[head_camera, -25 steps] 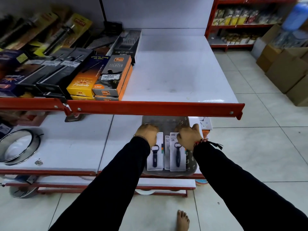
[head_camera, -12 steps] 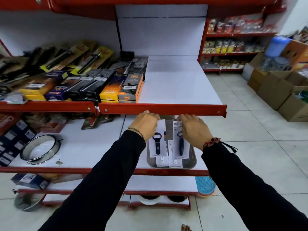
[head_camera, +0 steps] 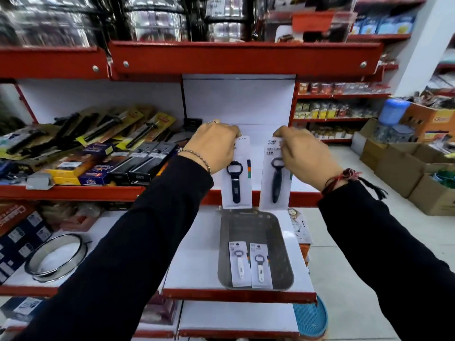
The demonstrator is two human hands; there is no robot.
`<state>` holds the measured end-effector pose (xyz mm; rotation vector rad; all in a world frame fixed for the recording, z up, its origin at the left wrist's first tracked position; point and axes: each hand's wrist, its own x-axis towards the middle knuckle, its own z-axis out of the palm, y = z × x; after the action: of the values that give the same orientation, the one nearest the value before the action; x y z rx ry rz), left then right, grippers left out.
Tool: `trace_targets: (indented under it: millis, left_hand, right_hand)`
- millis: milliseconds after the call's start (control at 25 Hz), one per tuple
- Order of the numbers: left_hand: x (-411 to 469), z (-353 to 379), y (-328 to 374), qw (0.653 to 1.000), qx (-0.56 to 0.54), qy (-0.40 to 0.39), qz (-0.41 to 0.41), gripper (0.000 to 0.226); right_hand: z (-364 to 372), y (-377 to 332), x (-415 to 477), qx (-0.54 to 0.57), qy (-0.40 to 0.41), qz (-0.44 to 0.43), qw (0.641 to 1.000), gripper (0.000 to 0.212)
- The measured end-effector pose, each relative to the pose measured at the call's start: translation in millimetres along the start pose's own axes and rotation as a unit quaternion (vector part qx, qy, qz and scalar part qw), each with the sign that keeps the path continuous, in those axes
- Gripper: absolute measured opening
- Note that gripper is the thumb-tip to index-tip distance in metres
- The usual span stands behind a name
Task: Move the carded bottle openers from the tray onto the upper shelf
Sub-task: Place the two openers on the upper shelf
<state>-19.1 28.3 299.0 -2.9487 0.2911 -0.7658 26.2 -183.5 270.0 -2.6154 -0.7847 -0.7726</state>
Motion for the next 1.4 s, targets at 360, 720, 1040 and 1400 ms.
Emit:
trace_targets:
  millis: [360,720,1040,1400]
  left_hand:
    - [91,29,-25,0.989,0.088,-0.111,-0.048,0.046]
    - [102,111,-44,0.978,0.071,-0.189,-0.054,0.044]
    - [95,155,-39,0.963,0.089,-0.249,-0.056,0.042]
    - [65,143,-30,0.973,0.012,-0.222,-0.066,0.045]
  right_hand:
    - [39,10,96,-0.022,-0.095,0.046,0.994,0.039]
    - [128,31,117,0.037,-0.249,0.106,0.962,0.037]
    - [157,31,103,0.015,-0.293,0.127,0.948,0.049]
    - [140,20,76,-0.015,-0.201,0.105,0.974,0.044]
